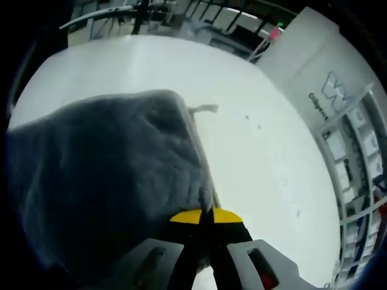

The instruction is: Open the folded towel by lifting each exposed corner and separating the folded layers until the towel lies flat within the target outline without major curled edges

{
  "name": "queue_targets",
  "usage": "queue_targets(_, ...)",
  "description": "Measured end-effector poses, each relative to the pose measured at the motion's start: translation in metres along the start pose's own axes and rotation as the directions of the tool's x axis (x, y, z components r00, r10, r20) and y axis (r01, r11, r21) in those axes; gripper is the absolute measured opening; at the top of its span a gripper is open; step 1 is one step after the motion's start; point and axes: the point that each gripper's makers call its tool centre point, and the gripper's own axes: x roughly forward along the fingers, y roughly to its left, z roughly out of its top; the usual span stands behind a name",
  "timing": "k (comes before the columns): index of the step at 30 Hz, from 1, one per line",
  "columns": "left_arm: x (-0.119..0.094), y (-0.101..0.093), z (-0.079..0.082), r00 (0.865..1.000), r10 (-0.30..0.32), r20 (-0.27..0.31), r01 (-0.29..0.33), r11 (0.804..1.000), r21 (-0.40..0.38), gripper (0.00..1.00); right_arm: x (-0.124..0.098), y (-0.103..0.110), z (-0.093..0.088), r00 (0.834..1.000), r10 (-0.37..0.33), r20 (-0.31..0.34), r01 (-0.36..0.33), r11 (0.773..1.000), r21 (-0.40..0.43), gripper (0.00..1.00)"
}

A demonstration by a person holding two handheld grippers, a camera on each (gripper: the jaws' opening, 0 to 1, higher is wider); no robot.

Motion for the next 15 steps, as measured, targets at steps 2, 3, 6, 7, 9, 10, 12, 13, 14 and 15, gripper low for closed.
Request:
queue_targets(2, -0.0002, 0.0006, -0.0003, 1.000, 0.001, 0.000, -0.001, 1.000, -0.001, 0.06, 0.0015, -0.0041, 0.0009, 1.000, 0.000, -0.005, 0.000, 1.000, -0.005, 0.00)
queue_targets(3, -0.0007, 0.0000, -0.0003, 1.000, 0.004, 0.001, -0.004, 1.000, 0.000, 0.06, 0.0021, -0.0046, 0.0013, 1.000, 0.001, -0.007, -0.001, 1.000, -0.005, 0.00)
queue_targets(6, -0.0018, -0.0010, -0.0003, 1.000, 0.017, 0.002, -0.017, 1.000, 0.013, 0.06, 0.0035, -0.0063, 0.0017, 1.000, 0.003, -0.004, -0.003, 1.000, 0.003, 0.00)
queue_targets(7, -0.0018, -0.0010, -0.0002, 1.000, 0.020, 0.002, -0.020, 1.000, 0.016, 0.06, 0.0033, -0.0059, 0.0018, 1.000, 0.003, -0.004, -0.003, 1.000, 0.003, 0.00)
queue_targets(9, -0.0020, -0.0006, -0.0003, 1.000, 0.024, 0.000, -0.024, 1.000, 0.019, 0.06, 0.0042, -0.0068, 0.0022, 1.000, 0.004, -0.005, -0.004, 1.000, 0.004, 0.00)
queue_targets(10, -0.0020, -0.0005, -0.0003, 1.000, 0.026, 0.000, -0.026, 0.999, 0.022, 0.06, 0.0046, -0.0073, 0.0023, 1.000, 0.004, -0.007, -0.004, 1.000, 0.002, 0.00)
queue_targets(12, -0.0016, -0.0010, 0.0001, 1.000, 0.029, -0.006, -0.029, 0.999, 0.037, 0.06, 0.0045, -0.0072, 0.0023, 1.000, 0.002, -0.011, -0.002, 1.000, 0.000, 0.00)
queue_targets(13, -0.0015, -0.0008, 0.0003, 0.999, 0.030, -0.011, -0.030, 0.998, 0.048, 0.06, 0.0046, -0.0072, 0.0024, 1.000, 0.001, -0.011, -0.001, 1.000, -0.001, 0.00)
queue_targets(14, -0.0011, -0.0004, 0.0005, 0.999, 0.031, -0.012, -0.030, 0.998, 0.056, 0.06, 0.0054, -0.0082, 0.0030, 1.000, -0.002, -0.005, 0.002, 1.000, -0.005, 0.00)
queue_targets(15, -0.0004, 0.0005, 0.0003, 0.999, 0.032, -0.013, -0.031, 0.998, 0.058, 0.06, 0.0058, -0.0083, 0.0033, 1.000, -0.005, 0.000, 0.005, 1.000, -0.006, 0.00)
